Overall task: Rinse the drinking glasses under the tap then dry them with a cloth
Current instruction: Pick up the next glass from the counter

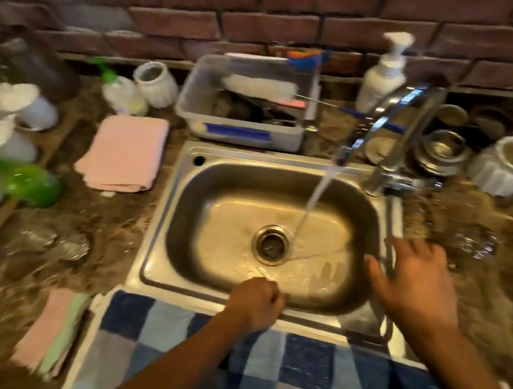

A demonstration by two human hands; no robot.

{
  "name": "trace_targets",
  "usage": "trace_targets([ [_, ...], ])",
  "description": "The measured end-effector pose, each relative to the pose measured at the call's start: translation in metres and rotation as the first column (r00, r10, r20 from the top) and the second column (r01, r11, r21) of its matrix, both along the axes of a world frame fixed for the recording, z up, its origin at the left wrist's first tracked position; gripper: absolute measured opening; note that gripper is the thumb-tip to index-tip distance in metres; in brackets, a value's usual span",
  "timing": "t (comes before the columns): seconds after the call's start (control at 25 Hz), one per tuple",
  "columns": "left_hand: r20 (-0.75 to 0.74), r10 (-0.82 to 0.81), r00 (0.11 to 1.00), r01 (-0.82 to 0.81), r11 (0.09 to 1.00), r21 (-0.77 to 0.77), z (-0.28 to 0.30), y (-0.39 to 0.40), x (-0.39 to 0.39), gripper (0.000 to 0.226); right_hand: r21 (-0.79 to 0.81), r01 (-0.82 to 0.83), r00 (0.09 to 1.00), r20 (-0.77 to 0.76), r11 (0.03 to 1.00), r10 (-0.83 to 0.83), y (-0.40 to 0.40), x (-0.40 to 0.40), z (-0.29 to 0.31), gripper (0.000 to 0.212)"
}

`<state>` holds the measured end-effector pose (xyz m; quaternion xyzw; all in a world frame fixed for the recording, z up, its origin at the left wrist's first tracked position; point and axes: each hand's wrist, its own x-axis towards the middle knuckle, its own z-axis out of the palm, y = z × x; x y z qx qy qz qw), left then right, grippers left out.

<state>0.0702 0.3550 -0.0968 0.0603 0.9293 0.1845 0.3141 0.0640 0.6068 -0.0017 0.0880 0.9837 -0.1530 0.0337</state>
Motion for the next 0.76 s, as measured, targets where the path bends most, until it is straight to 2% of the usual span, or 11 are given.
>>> trace_targets([
  [0.08, 0.04, 0.072, 0.997, -0.077, 0.988, 0.134, 0.011, -0.016, -0.002, 0.024, -0.091, -0.091, 0.993, 0.069, 0.992, 0.097, -0.054, 0.008, -0.006, 0.034],
  [0.16, 0.025, 0.133, 0.991, -0.135, 0.97, 0.204, 0.027, -0.045, -0.003, 0.016, -0.131, -0.157, 0.98, 0.102, 0.979, 0.171, -0.106, 0.008, -0.01, 0.033],
  [0.36, -0.238, 0.253, 0.938, -0.206, 0.957, 0.205, 0.074, -0.165, -0.012, 0.019, -0.234, -0.317, 0.925, 0.14, 0.919, 0.354, -0.223, -0.01, -0.015, 0.038],
  [0.48, -0.492, 0.257, 0.832, -0.244, 0.965, 0.091, 0.096, -0.257, -0.01, 0.027, -0.316, -0.42, 0.872, 0.119, 0.851, 0.475, -0.305, -0.023, -0.011, 0.035],
  [0.56, -0.6, 0.235, 0.764, -0.299, 0.954, -0.007, 0.104, -0.313, -0.006, 0.043, -0.416, -0.415, 0.856, 0.124, 0.809, 0.503, -0.361, -0.027, -0.008, 0.038],
  [0.64, -0.549, 0.172, 0.818, -0.306, 0.938, -0.163, 0.106, -0.353, -0.007, 0.07, -0.472, -0.421, 0.834, 0.136, 0.775, 0.535, -0.411, -0.034, -0.006, 0.042],
  [0.76, -0.386, 0.047, 0.921, -0.188, 0.922, -0.337, 0.099, -0.395, -0.017, 0.1, -0.45, -0.435, 0.819, 0.162, 0.78, 0.55, -0.479, -0.047, -0.002, 0.042],
])
